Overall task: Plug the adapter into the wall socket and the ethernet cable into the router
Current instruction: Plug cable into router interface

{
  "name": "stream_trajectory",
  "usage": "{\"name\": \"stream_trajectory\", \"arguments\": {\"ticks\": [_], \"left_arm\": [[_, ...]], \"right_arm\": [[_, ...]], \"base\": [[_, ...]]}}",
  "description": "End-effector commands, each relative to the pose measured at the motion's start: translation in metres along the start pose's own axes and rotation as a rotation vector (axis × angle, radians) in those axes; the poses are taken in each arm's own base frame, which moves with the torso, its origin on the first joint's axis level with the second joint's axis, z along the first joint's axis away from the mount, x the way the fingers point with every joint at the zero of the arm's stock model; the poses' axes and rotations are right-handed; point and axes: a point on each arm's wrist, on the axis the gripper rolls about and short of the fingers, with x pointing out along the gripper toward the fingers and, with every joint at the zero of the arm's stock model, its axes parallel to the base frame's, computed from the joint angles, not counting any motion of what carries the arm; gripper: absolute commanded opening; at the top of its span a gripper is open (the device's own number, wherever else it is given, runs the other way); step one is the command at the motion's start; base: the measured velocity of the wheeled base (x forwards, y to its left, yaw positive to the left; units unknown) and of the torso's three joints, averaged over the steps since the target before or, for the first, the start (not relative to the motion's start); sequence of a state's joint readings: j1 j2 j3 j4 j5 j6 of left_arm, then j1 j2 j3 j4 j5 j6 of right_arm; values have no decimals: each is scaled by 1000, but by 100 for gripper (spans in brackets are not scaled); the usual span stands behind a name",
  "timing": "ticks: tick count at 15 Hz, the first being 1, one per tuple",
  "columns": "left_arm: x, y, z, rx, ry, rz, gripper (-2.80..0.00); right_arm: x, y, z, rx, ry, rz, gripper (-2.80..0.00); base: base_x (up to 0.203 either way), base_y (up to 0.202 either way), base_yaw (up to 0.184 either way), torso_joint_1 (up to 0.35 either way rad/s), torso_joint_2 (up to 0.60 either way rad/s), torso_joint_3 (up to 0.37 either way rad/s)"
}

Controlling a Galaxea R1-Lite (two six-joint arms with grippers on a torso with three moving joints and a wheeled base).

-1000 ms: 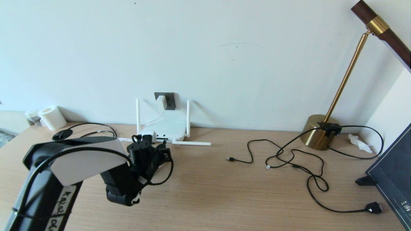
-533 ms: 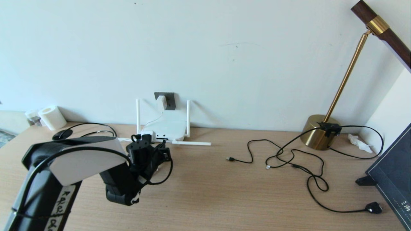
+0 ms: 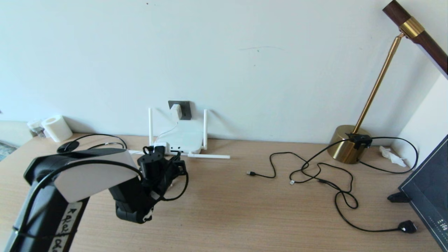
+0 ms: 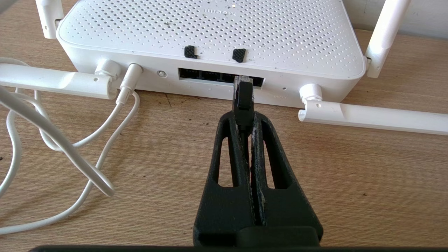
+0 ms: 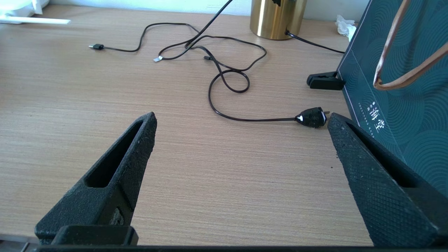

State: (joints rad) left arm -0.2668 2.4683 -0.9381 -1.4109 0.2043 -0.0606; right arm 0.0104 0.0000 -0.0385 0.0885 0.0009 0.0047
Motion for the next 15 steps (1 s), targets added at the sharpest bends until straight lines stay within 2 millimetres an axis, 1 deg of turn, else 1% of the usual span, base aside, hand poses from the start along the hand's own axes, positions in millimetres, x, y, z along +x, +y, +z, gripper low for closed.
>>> {"name": "stream_trajectory", "arguments": {"ticks": [1, 5, 15], "left_arm": [[0, 0, 0, -2, -7, 1, -280], [1, 2, -2, -2, -1, -2, -280], [3, 5, -1, -4, -7, -1, -280]], "right_arm": [[0, 0, 0, 0, 2, 1, 0], [0, 0, 0, 0, 2, 1, 0], [0, 0, 0, 0, 2, 1, 0]], "base": [[0, 0, 0, 0, 0, 0], [0, 0, 0, 0, 0, 0], [0, 0, 0, 0, 0, 0]]}}
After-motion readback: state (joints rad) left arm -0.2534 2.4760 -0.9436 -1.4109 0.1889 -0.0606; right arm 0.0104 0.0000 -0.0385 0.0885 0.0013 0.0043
